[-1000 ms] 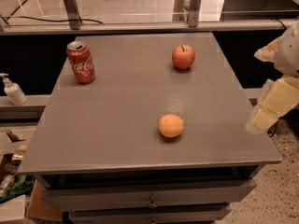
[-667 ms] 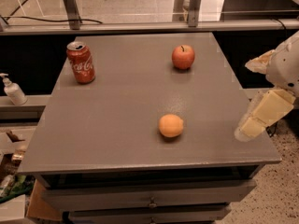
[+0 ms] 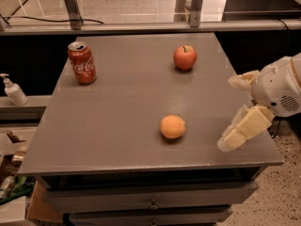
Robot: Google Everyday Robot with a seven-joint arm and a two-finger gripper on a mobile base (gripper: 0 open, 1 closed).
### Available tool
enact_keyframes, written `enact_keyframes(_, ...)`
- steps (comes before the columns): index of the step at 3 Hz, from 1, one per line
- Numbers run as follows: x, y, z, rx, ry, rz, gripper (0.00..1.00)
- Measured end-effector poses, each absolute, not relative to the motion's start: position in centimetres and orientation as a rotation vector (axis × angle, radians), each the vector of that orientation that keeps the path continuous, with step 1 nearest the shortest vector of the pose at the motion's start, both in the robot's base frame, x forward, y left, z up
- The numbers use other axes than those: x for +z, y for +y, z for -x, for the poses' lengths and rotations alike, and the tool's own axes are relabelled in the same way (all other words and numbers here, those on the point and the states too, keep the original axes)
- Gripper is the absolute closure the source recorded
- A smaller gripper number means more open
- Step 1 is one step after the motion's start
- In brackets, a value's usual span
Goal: Move orange near coke can
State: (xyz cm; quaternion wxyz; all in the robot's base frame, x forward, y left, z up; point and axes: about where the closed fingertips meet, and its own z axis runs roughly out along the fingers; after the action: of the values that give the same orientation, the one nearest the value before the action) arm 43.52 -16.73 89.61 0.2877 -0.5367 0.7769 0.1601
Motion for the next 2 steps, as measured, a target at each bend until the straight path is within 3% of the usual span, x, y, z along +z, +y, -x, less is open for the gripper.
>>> enact_keyframes(2, 89.89, -15.89, -43.49, 0.468, 2.043, 1.426, 0.00)
